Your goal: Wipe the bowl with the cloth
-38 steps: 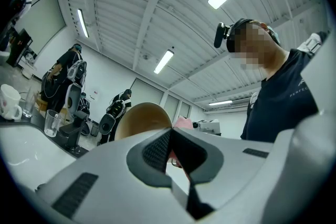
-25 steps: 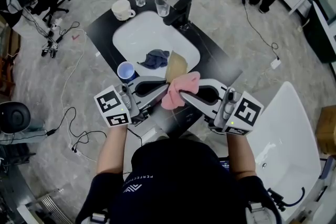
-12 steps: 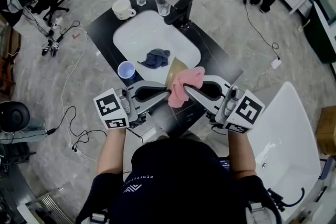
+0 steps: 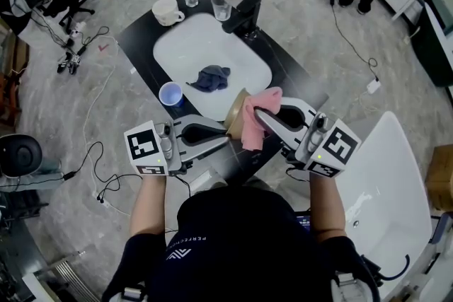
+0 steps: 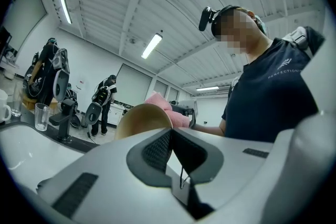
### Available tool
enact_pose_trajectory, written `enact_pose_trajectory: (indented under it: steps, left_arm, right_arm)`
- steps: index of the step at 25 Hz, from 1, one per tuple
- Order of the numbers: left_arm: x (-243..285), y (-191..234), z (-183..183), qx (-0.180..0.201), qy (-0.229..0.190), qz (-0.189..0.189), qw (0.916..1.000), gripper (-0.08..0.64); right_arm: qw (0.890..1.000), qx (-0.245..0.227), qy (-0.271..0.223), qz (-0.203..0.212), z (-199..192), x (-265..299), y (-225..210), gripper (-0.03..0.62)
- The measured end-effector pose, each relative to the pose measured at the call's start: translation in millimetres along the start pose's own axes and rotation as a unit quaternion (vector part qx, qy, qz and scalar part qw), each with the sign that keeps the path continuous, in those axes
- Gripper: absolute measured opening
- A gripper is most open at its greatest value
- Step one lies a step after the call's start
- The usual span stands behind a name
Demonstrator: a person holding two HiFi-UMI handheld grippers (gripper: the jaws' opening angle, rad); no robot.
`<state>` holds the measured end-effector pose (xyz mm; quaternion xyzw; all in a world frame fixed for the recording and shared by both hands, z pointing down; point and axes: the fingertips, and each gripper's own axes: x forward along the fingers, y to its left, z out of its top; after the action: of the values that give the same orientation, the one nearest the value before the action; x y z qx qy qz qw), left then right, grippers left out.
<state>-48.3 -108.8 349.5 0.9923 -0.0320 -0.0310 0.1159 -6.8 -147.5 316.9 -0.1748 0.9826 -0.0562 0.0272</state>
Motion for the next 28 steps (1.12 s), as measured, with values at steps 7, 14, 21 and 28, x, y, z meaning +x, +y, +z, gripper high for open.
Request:
enact_pose_trajectory:
  steps: [7, 14, 21, 28]
  left_arm:
    - [0, -16, 11, -0.005, -0.017, -0.042, 0.999, 0.014]
    - [2, -23, 14, -0.009, -0.021, -0.064, 0.9977, 0.015]
    - [-5, -32, 35, -0.022, -0.084, -0.093, 0.9918, 0.014]
    - [-13, -32, 60, -0.025, -0.152, -0.099, 0.9832, 0.014]
  right_arm:
    - [1.0, 0.013, -0.009, -0.014, 3, -10, -11, 0.043]
    - [0.999, 0.035, -0.013, -0.017, -2, -13, -17, 0.043]
    - [0.998, 0.042, -0.008, -0.043, -11, -22, -27, 0.042]
    - [0.999, 0.03, 0.003, -0.044, -18, -17, -24, 0.043]
